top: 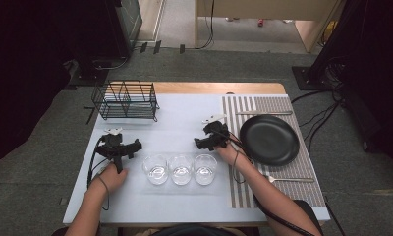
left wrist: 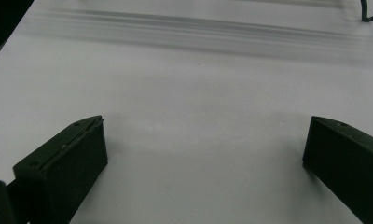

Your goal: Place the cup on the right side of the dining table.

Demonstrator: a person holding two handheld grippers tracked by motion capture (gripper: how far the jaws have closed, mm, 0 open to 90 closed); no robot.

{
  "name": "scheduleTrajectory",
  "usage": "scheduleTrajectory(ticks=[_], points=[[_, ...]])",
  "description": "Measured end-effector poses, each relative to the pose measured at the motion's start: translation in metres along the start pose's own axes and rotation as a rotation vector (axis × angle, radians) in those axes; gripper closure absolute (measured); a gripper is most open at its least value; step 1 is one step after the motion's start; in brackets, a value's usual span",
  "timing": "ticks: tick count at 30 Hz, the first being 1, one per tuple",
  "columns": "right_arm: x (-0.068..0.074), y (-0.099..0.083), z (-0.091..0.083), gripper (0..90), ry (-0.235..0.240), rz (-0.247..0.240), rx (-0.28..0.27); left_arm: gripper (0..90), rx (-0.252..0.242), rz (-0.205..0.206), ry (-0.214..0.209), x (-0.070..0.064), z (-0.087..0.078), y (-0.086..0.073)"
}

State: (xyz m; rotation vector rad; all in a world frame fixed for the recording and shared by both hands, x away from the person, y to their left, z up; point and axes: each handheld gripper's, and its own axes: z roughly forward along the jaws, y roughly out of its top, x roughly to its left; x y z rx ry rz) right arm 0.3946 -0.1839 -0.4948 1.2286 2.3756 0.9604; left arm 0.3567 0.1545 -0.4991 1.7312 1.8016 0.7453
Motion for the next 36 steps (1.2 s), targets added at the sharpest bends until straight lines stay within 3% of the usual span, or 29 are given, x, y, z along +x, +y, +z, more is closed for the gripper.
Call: scheduleTrajectory(ticks=[16,36], points=[[-0.010,0.004,-0.007,15.2,0.026,0.018,0.050,0.0,0.000,0.000,0.000,0.000,0.000,0.000],[-0.011,0.008,-0.023,15.4,0.085,-0.021,0.067,0.0,0.000,-0.001,-0.001,0.000,0.000,0.000]])
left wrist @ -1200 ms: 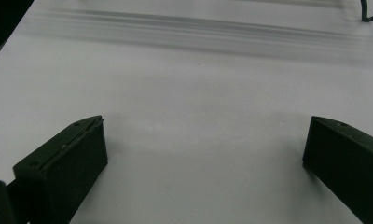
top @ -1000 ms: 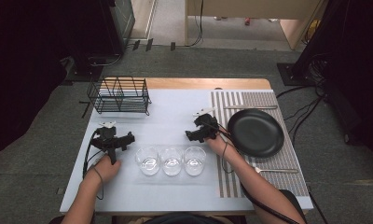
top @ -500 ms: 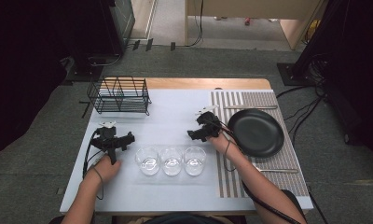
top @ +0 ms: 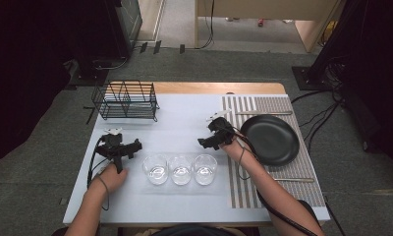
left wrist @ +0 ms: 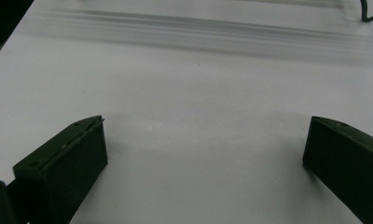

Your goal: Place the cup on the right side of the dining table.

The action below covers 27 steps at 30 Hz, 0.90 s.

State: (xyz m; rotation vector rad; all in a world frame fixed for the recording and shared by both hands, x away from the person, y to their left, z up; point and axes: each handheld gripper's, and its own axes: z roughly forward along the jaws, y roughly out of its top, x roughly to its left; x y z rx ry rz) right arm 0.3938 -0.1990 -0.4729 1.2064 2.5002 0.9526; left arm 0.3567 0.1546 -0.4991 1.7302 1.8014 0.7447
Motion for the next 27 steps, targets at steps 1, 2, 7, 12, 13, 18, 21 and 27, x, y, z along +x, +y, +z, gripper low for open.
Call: scheduleTrajectory(ticks=[1,2,7,12,13,18,21,27], points=[[0.000,0.000,-0.001,15.3,0.002,0.003,-0.001,0.0,0.000,0.000,0.000,0.000,0.000,0.000],[0.000,0.000,-0.001,15.3,0.004,0.009,-0.001,0.0,0.000,0.000,0.000,0.000,0.000,0.000],[0.000,0.000,-0.005,15.4,0.021,0.024,-0.011,0.0,0.000,-0.001,0.000,0.000,0.000,0.000],[0.001,0.001,-0.009,15.9,0.017,0.012,-0.025,0.0,0.000,0.000,0.000,0.000,0.000,0.000],[0.001,0.001,-0.009,16.5,0.016,0.011,-0.026,0.0,0.000,0.000,0.000,0.000,0.000,0.000],[0.001,0.001,-0.012,16.8,0.010,0.021,-0.035,0.0,0.000,0.000,0.000,0.000,0.000,0.000],[0.001,0.002,-0.014,17.4,0.006,0.009,-0.037,0.0,0.000,0.000,0.000,0.000,0.000,0.000],[0.004,0.002,-0.019,19.0,0.008,-0.005,-0.039,0.0,0.000,-0.001,0.000,0.000,0.000,0.000]])
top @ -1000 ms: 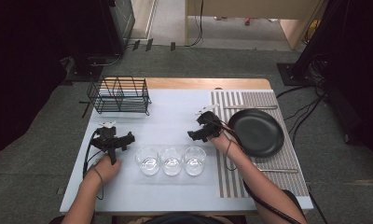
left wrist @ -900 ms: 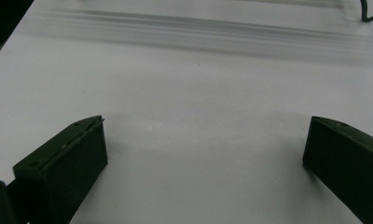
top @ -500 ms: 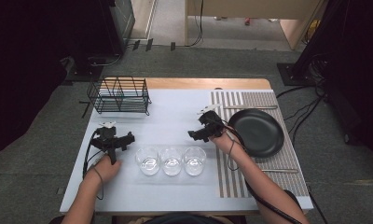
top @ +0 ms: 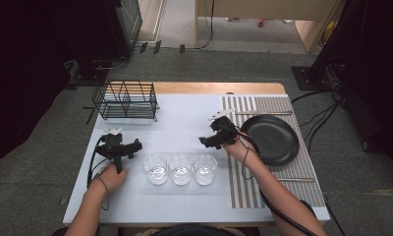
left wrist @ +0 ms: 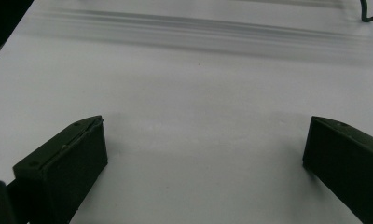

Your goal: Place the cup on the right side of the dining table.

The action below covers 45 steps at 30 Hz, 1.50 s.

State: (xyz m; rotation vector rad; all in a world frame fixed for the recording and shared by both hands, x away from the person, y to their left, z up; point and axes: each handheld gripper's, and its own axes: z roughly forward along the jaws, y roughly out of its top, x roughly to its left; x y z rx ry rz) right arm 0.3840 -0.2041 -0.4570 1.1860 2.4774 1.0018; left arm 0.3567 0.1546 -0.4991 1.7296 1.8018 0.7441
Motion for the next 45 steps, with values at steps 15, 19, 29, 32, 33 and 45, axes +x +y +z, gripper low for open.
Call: scheduleTrajectory(ticks=[15,19,29,32,33,45], points=[[0.008,0.003,-0.011,19.4,0.020,-0.055,0.019,0.0,0.000,0.000,0.000,0.000,0.000,0.000],[0.009,0.004,-0.013,18.0,0.020,-0.062,0.025,0.0,0.000,0.000,0.000,0.000,0.000,0.000],[0.010,0.006,-0.020,10.2,0.028,-0.064,0.010,0.0,0.000,0.000,-0.001,0.000,0.000,0.000],[0.008,0.006,-0.023,8.4,0.032,-0.054,0.004,0.0,-0.001,-0.002,0.000,0.000,0.000,0.000],[0.007,0.006,-0.024,7.2,0.035,-0.053,0.003,0.0,0.000,0.000,-0.001,0.000,0.000,0.000],[0.015,0.007,-0.028,1.1,0.061,-0.100,0.024,0.0,-0.007,-0.012,-0.008,0.001,0.000,0.000]])
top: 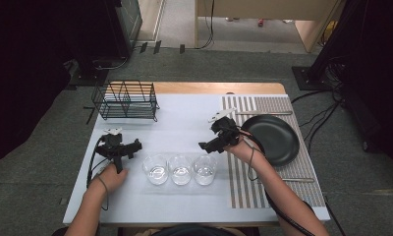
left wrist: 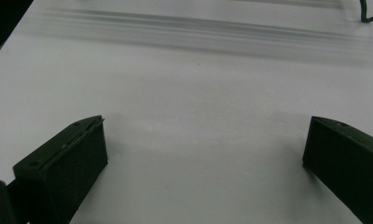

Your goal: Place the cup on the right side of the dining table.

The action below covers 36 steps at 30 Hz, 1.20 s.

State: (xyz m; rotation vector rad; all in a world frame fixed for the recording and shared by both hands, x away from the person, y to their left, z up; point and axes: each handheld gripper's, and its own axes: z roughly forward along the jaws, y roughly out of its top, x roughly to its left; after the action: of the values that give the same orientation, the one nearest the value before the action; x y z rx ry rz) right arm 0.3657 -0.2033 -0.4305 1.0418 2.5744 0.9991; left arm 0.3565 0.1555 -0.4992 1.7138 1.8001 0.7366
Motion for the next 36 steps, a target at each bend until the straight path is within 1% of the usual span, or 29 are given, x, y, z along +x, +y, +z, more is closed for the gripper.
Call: scheduleTrajectory(ticks=[3,11,17,22,28,33,36], points=[[0.003,0.000,-0.001,1.0,0.000,-0.007,-0.004,0.0,-0.002,-0.006,-0.008,0.001,-0.001,0.000],[0.006,-0.001,-0.005,1.0,0.008,-0.017,-0.007,0.0,0.008,0.010,0.006,-0.001,0.000,0.000],[0.009,-0.001,-0.009,1.0,0.026,-0.015,-0.011,0.0,0.010,0.013,0.007,-0.001,0.000,0.000],[0.011,0.000,-0.010,1.0,0.032,-0.013,-0.014,0.0,0.011,0.015,0.007,-0.001,0.000,0.001],[0.014,0.000,-0.014,1.0,0.040,-0.020,-0.023,0.0,0.011,0.015,0.006,-0.001,0.000,0.001],[0.018,0.001,-0.017,1.0,0.055,-0.039,-0.030,0.0,0.010,0.014,0.007,-0.001,0.000,0.000],[0.020,0.001,-0.018,1.0,0.063,-0.037,-0.034,0.0,0.010,0.013,0.007,-0.001,0.000,0.000]])
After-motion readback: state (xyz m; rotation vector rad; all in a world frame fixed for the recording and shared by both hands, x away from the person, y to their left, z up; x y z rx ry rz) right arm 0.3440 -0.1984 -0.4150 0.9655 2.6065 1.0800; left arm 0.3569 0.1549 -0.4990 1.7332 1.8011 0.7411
